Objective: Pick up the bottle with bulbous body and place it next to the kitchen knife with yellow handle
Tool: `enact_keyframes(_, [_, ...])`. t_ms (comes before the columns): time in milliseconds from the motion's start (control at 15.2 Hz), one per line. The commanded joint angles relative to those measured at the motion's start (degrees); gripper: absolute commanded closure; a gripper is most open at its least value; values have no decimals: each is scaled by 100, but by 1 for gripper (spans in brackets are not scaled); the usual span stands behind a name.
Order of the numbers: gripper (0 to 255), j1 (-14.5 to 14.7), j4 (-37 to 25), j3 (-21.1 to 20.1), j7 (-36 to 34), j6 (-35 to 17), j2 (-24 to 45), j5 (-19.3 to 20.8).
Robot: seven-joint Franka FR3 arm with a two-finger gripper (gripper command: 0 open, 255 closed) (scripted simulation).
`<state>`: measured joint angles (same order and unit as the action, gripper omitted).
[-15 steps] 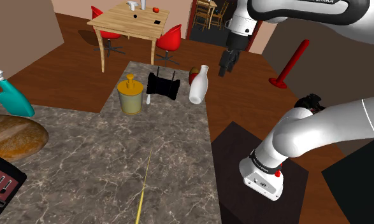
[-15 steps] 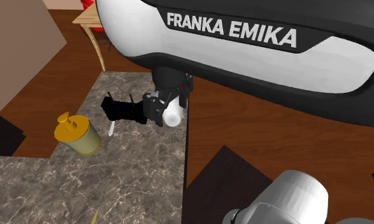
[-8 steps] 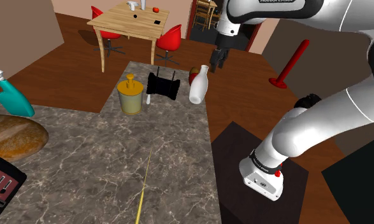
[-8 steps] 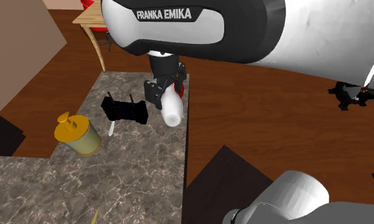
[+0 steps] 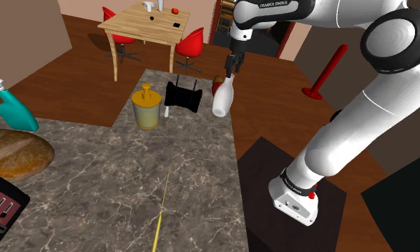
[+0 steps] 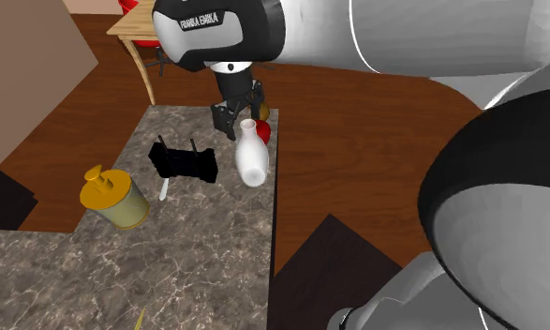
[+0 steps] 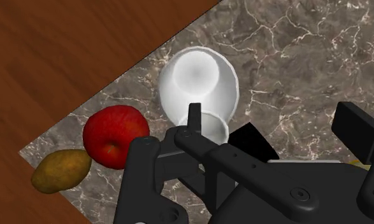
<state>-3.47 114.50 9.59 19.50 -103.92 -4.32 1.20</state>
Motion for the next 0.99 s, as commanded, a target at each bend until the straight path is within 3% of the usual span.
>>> enact_keyframes(0, [0, -37, -370, 49, 126, -59, 437, 23])
enact_keyframes(264, [0, -109, -1014, 108, 307, -87, 1112, 35])
enact_keyframes(726, [0, -121, -512, 114, 313, -659, 1182, 27])
enact_keyframes(924, [0, -121, -512, 114, 313, -659, 1182, 27])
